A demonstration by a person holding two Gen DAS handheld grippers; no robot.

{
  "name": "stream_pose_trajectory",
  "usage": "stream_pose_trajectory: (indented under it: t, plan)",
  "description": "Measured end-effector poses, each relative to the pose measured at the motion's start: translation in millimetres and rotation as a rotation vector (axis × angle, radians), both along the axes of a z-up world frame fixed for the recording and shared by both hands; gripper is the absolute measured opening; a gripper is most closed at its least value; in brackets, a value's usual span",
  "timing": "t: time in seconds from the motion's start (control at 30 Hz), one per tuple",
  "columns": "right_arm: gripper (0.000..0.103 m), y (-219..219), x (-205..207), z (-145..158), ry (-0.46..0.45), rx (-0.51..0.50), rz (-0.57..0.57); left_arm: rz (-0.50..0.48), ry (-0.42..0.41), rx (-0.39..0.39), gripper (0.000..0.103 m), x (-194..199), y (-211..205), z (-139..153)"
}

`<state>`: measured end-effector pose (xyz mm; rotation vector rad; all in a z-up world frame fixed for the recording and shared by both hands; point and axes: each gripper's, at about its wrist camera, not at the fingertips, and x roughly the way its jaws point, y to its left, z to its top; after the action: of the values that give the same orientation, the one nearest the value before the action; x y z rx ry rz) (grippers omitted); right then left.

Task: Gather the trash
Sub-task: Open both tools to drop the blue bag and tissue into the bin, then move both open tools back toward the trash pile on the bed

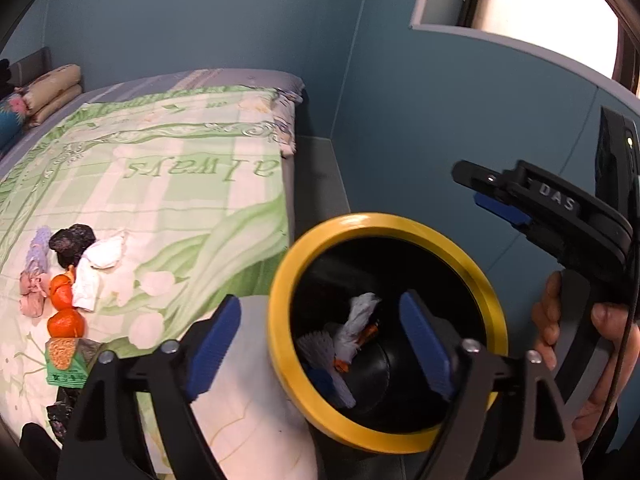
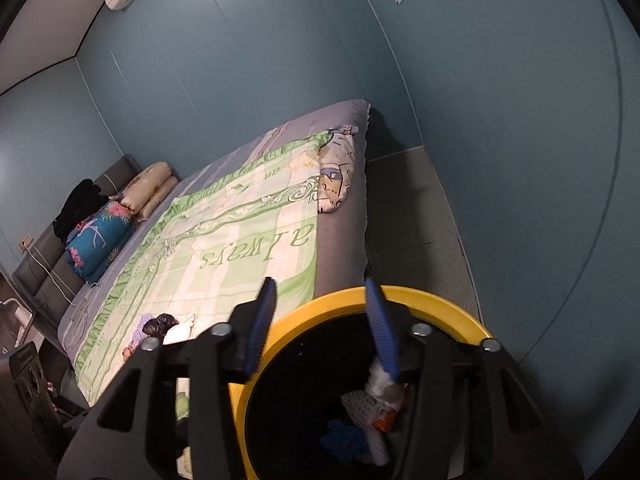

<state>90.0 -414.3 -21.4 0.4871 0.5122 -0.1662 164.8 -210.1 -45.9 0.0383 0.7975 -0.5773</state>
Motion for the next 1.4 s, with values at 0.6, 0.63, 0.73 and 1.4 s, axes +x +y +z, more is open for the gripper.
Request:
stream_pose_trajectory:
  t: [0.6, 0.63, 0.73, 1.4]
  plan:
    - [0.086, 55.7, 0.9, 35.4, -0.066, -0.077, 0.171, 0.236, -0.072, -0.021, 0.092, 3.9, 114.2, 25.2]
    - [0.086, 60.8, 2.1, 37.6, -0.067, -0.084, 0.186, 0.244, -0.075, -0.018, 0.092, 3.3, 118.9, 25.6]
    - [0.087, 76.0, 6.7, 42.4, -0.069, -0.097, 0.229, 0.271, -0.081, -0.013, 0.092, 2.9, 135.2, 26.8]
    - [0.087, 162.1, 48.4, 51.3, -0.029, -0.116, 0.426, 0.409, -0.043, 0.044, 0.092, -8.0, 227.7, 0.7]
